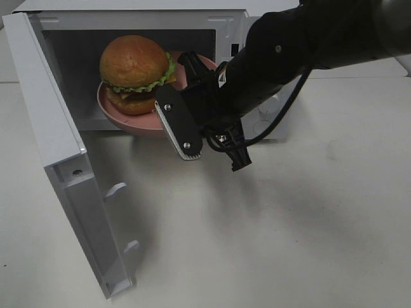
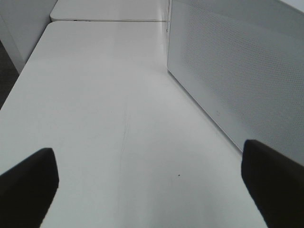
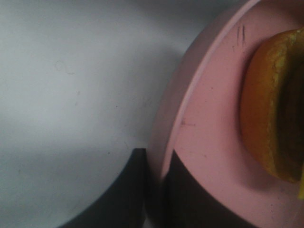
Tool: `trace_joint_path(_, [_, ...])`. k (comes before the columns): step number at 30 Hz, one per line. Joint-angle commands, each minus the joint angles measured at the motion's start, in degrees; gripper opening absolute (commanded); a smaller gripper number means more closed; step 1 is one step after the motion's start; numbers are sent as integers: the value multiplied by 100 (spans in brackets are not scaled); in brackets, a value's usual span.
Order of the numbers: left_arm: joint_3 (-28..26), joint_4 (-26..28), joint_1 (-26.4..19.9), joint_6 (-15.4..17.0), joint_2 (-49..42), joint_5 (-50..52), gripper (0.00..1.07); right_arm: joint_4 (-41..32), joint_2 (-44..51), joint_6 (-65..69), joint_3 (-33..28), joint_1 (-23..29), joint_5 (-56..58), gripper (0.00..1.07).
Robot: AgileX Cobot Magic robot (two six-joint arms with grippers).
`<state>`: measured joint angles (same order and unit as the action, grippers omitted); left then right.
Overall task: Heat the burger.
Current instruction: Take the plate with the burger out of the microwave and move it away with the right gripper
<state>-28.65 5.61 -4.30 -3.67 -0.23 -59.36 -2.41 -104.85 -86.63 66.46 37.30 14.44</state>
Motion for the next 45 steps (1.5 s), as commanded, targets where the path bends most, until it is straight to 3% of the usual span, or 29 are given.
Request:
trace_joint_path(1, [17, 17, 34, 11, -132, 46, 98, -80, 321, 109, -138, -57, -372, 0])
trace_joint_path(33, [17, 17, 34, 11, -132, 46, 98, -80, 3134, 229, -2871, -57, -332, 0])
trace_joint_path(45, [17, 17, 34, 11, -132, 46, 98, 115, 4366, 665, -3443, -57, 258, 0])
